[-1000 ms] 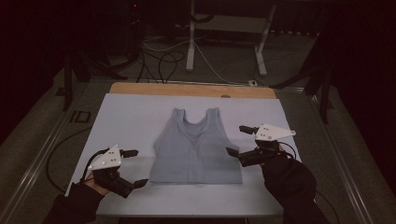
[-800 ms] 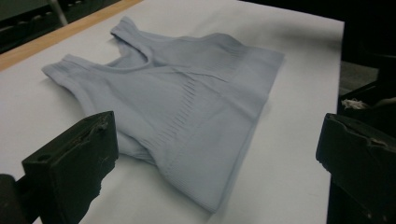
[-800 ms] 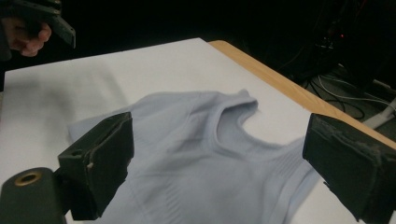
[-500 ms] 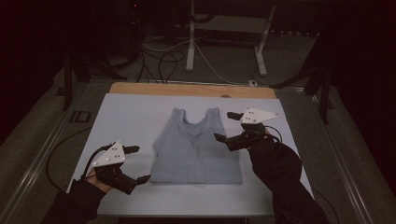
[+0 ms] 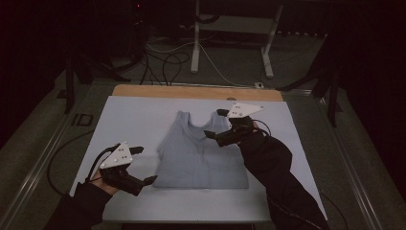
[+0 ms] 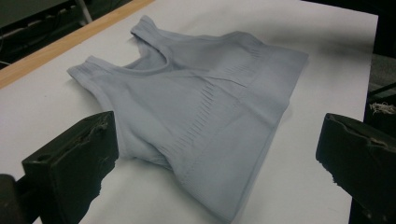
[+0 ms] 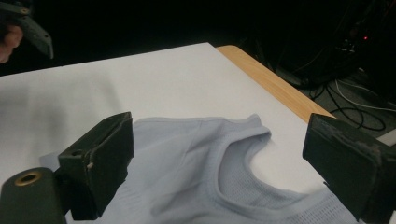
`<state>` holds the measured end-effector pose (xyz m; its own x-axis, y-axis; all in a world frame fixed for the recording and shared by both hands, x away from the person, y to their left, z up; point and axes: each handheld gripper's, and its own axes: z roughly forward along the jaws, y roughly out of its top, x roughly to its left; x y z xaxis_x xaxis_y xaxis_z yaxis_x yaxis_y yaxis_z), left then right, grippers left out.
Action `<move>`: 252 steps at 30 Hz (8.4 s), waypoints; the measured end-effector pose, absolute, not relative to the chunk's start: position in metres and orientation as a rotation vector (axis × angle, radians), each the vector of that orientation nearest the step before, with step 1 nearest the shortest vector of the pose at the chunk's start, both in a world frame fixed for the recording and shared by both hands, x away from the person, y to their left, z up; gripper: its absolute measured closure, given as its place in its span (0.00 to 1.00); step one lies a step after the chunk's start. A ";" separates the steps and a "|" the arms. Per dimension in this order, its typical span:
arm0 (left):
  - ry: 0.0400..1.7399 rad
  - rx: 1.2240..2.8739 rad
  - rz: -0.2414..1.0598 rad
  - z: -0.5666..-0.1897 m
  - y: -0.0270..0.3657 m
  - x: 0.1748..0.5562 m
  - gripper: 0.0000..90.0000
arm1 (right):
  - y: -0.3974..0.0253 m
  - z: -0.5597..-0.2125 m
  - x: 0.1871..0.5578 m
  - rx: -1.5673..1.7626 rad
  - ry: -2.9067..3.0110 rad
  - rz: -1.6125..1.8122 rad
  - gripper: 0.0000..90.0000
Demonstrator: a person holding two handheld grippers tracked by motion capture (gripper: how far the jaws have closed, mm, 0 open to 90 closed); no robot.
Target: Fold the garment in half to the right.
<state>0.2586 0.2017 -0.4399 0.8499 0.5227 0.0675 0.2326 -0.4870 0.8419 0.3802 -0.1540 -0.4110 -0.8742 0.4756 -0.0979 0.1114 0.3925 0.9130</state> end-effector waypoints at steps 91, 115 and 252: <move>0.704 2.369 0.243 -0.513 0.158 0.276 0.94 | -0.038 -0.476 0.508 0.751 2.540 1.216 0.12; 0.681 2.322 0.237 -0.507 0.159 0.273 0.94 | -0.003 -0.498 0.546 1.023 2.549 0.944 0.43; 0.091 2.486 0.167 -0.452 -0.021 0.304 0.94 | -0.145 -0.437 0.528 0.873 2.512 1.060 0.96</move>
